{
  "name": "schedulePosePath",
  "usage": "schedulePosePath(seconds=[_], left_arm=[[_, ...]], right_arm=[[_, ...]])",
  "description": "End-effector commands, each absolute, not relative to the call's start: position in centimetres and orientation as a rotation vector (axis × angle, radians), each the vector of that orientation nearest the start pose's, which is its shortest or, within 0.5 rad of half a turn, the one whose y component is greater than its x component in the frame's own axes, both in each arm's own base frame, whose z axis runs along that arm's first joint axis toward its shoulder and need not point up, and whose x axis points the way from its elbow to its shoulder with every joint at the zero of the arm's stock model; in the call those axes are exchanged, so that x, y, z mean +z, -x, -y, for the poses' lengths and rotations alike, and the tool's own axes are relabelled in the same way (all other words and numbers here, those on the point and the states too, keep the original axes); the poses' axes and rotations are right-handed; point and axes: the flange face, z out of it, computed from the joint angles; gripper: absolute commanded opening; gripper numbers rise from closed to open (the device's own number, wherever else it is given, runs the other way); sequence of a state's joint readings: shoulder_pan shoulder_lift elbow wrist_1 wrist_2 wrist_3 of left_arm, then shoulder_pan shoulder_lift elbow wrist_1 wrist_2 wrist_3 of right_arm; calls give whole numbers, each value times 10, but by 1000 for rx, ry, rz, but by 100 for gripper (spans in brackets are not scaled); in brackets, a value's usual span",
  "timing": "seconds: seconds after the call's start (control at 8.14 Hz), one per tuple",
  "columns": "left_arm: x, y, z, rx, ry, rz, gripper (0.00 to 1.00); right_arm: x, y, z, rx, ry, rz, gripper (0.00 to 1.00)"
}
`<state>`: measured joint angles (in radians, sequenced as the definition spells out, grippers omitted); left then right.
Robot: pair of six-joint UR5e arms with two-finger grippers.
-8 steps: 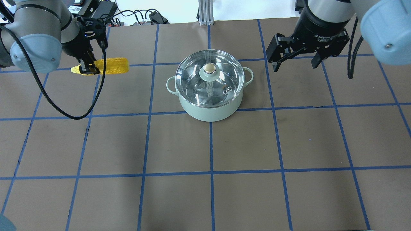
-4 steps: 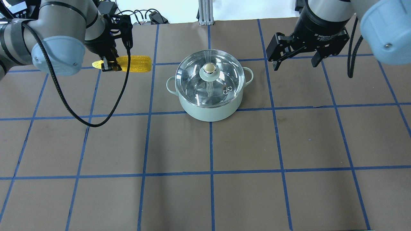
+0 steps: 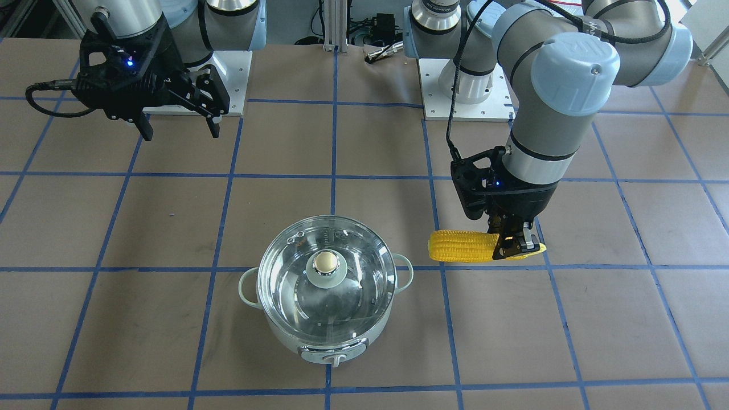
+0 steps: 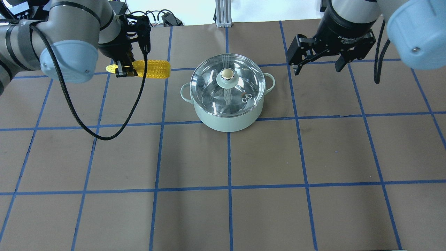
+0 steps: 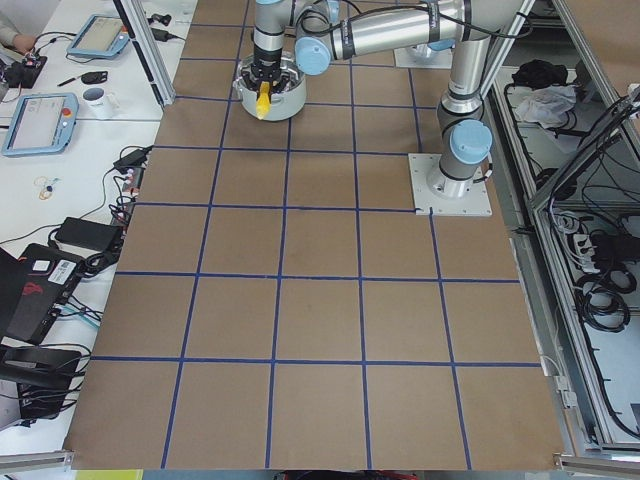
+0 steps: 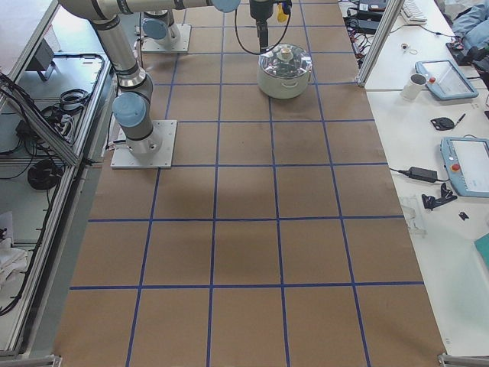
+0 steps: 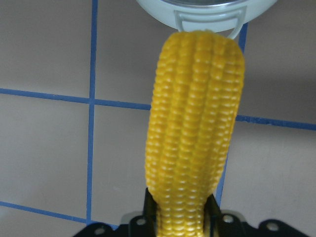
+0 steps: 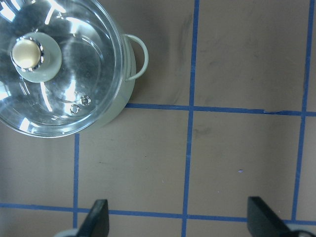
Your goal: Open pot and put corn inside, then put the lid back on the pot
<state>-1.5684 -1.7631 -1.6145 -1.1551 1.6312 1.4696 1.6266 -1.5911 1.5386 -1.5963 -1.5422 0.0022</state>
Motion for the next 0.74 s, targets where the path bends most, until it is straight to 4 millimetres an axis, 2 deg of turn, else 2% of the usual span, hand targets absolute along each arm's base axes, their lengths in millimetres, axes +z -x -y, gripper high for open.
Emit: schedulePosePath(seconds=[0.0, 0.12, 0.25, 0.37, 0.49, 0.61], left_arm=[[408, 126, 579, -139, -1990, -2208, 0], [409, 124, 579, -142, -1988, -2209, 0], [409, 124, 579, -142, -2007, -2192, 0], [410, 120, 580, -136, -2041, -2156, 0], [410, 120, 580, -134, -2052, -2144, 0], [409, 120, 580, -142, -2057, -2150, 0]], right_arm=[[493, -186, 536, -208, -39, -3036, 100], [482, -205, 560, -220, -60, -3035, 100], [471, -236, 575, -255, -112, -3021, 100], [450, -264, 585, -277, -127, -3007, 100], [432, -280, 593, -279, -177, -2997, 100], [422, -289, 596, -288, -195, -2989, 100]])
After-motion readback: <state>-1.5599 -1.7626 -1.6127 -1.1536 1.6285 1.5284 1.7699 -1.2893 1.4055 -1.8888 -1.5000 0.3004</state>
